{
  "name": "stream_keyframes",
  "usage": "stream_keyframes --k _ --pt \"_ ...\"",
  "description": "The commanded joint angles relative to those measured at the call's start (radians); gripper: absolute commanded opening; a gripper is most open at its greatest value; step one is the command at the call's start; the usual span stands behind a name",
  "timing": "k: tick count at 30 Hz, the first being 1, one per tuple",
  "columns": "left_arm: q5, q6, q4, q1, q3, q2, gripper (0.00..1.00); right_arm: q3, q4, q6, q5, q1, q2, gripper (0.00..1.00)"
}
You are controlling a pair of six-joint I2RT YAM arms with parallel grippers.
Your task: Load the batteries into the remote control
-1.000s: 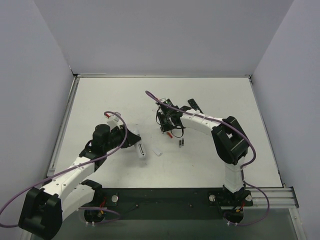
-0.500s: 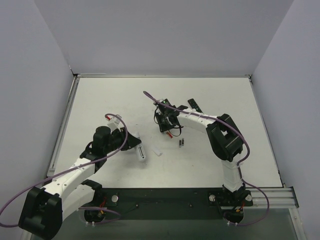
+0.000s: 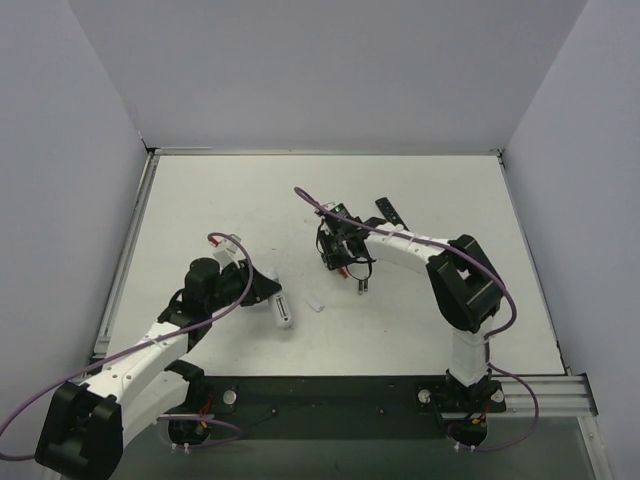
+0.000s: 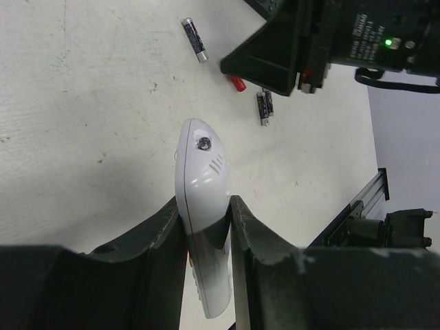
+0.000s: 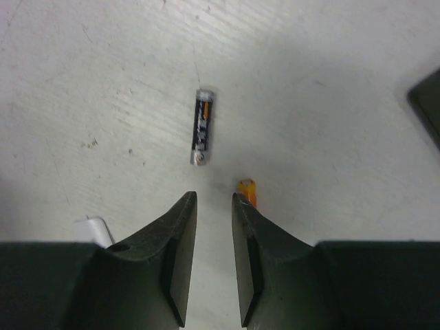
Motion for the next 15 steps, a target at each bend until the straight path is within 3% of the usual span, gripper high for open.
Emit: stream_keyframes --k 1,8,15 --pt "0.019 -0.002 0.050 0.006 0.024 -0.026 0.00 -0.088 -0.065 0.022 0.077 -0.009 -0.209 0.24" --pt "0.028 0.006 0.055 0.006 -0.008 -0.063 0.00 -0.251 -0.113 0.111 0.191 -0.044 -0.356 0.24" --pt "0.041 0.014 0.027 0.006 0.012 -0.081 0.00 -0.289 -0.114 0.195 0.201 -0.089 -0.346 0.24"
